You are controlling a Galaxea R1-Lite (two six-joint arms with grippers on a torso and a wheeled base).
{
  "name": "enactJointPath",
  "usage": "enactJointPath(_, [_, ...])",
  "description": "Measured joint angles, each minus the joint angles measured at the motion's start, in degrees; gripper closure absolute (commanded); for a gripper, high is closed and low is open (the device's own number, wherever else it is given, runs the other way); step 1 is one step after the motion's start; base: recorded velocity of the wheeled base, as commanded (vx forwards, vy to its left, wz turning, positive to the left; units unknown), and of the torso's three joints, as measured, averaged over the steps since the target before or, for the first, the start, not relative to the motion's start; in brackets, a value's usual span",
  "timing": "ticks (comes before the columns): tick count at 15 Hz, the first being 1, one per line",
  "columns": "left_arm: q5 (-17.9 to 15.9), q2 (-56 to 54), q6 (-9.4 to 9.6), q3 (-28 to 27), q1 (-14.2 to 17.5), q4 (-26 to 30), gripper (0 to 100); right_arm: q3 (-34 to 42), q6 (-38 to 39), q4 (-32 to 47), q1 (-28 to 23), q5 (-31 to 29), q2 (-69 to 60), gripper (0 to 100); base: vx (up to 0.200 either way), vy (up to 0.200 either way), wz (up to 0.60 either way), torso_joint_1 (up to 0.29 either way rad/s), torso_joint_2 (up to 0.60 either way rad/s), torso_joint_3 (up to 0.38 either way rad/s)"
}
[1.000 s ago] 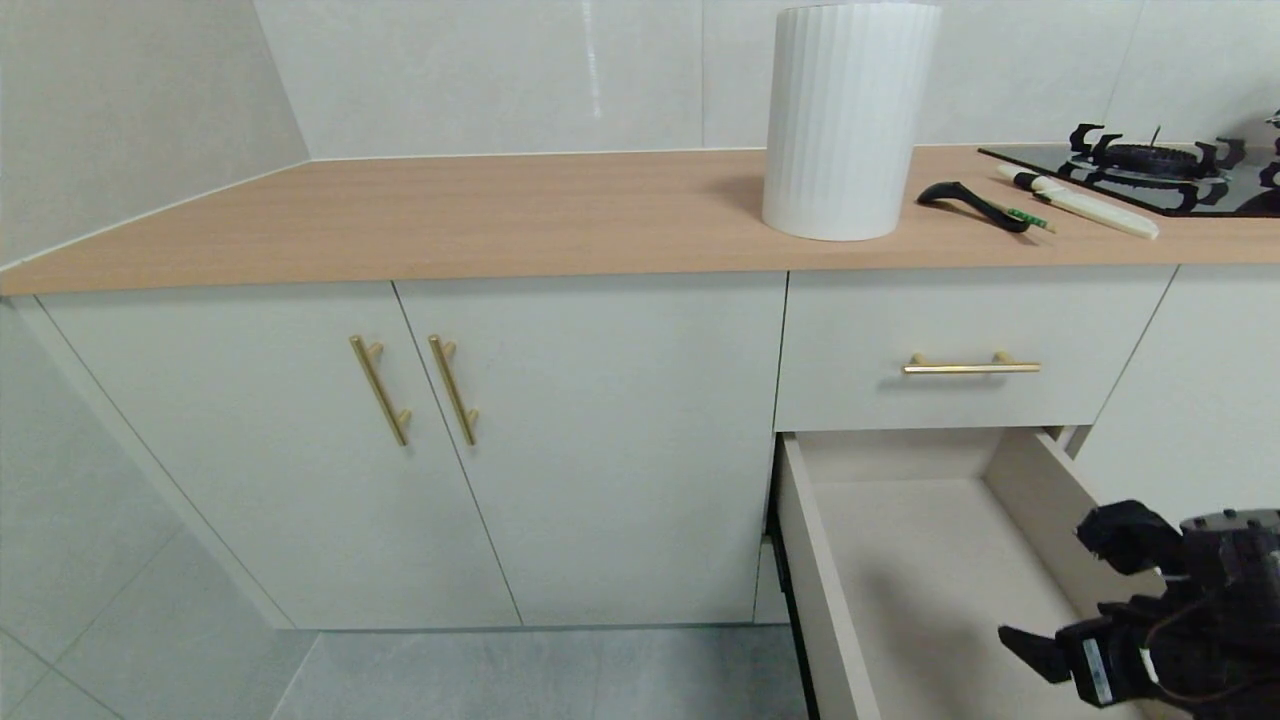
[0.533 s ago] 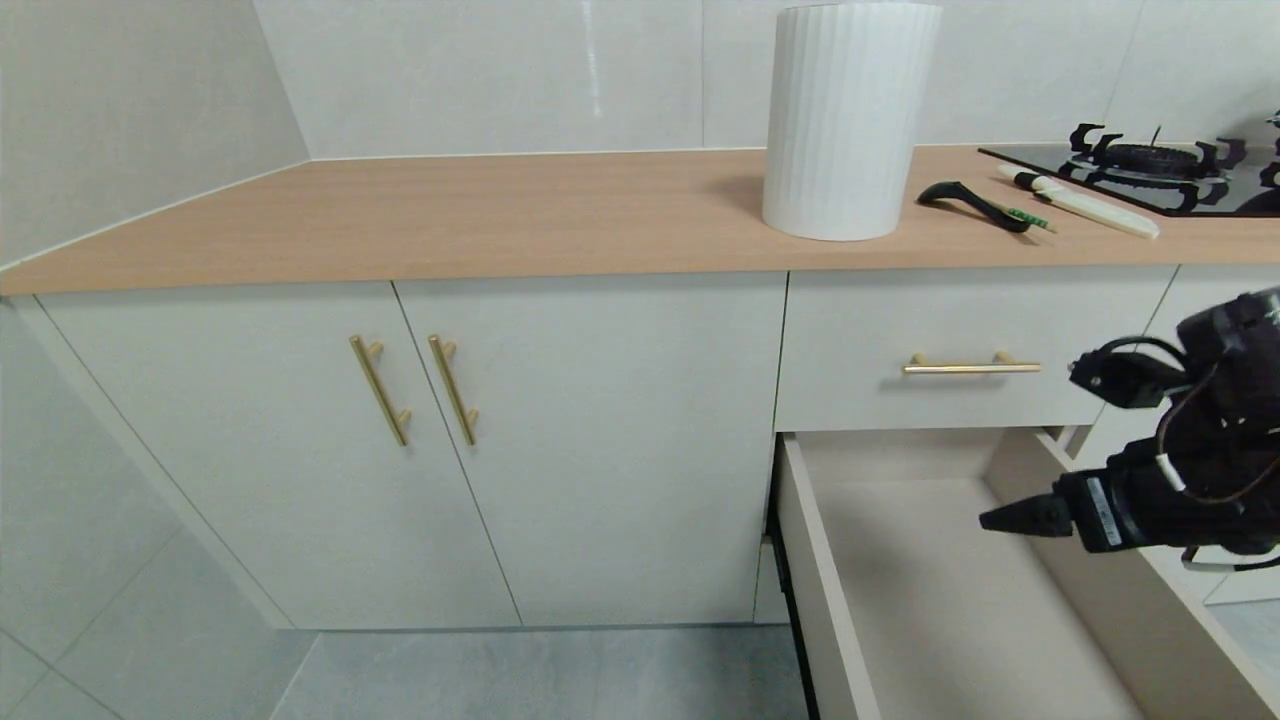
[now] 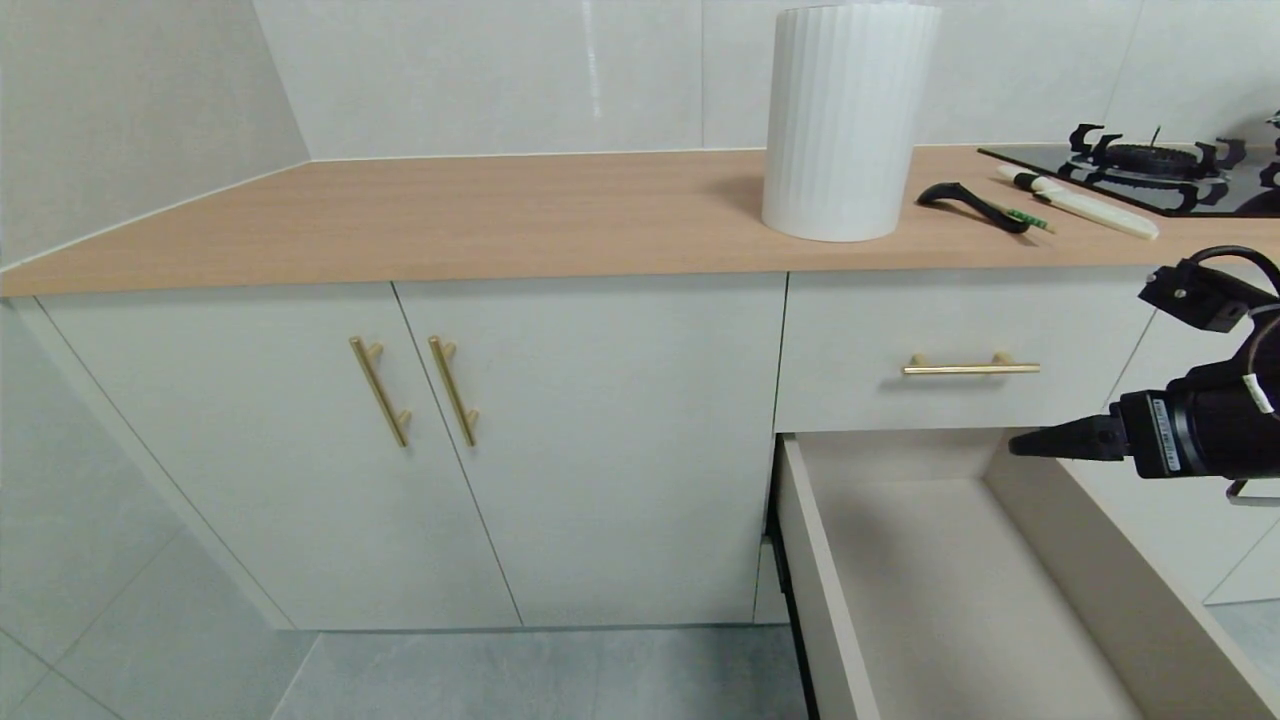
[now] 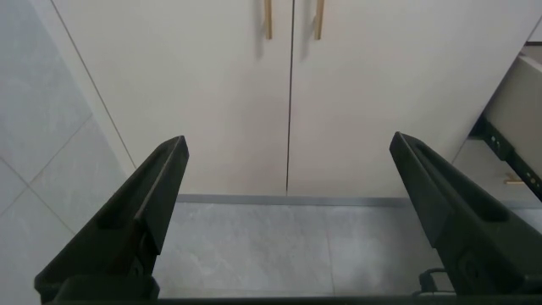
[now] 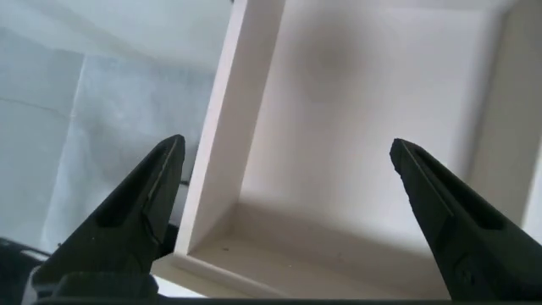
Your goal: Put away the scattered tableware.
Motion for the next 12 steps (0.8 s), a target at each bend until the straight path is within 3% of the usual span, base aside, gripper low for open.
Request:
enactJointPath(3, [0.0,0.0,0.0,-0.05,0.02,-0.07,0,1.27,-2.02,-0.13,0.02,-1.97,-1.66,0,0.0,0.0,0.0,0.111,-0.25,-0.24])
enactJointPath(7, [0.0,-0.02,0.0,-0.05,0.0,-0.1,0,1.38,-2.02,-0.2,0.07,-2.05,-2.1,0,0.0,0.0,0.0,0.08,-0.51,-0.276])
enactJointPath(12, [0.02,0.0,0.0,0.0,0.0,-0.07,0,0.02,-2.11,-5.56,-0.15,-2.05,-1.22,0,0.0,0.0,0.0,0.224,-0.4,-0.235])
